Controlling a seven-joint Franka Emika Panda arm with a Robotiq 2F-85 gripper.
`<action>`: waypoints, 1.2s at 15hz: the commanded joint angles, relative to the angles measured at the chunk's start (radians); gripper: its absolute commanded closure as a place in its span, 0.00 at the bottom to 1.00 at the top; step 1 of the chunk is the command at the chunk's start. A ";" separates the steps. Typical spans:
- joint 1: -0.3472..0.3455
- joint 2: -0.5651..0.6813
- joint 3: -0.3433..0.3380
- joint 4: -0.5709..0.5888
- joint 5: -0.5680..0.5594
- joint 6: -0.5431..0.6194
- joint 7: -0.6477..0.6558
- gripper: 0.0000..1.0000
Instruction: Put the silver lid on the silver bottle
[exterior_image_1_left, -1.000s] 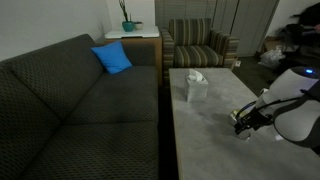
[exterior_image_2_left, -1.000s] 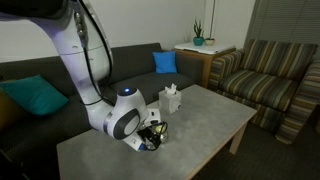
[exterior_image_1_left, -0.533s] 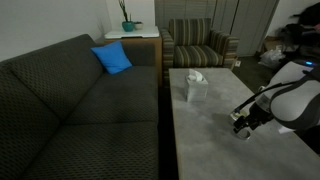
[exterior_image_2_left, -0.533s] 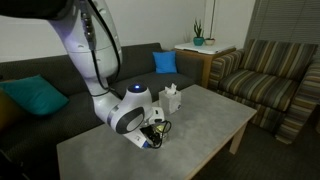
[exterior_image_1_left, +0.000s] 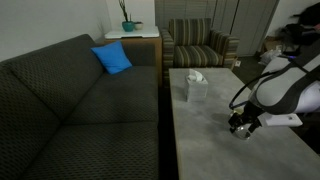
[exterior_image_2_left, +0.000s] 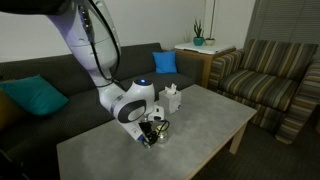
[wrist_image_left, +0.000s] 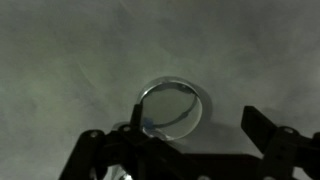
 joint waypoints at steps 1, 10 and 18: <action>0.051 0.011 -0.054 0.068 0.061 -0.073 0.080 0.00; 0.095 0.028 -0.113 0.141 0.059 -0.198 0.152 0.00; 0.110 0.033 -0.134 0.148 0.064 -0.187 0.154 0.00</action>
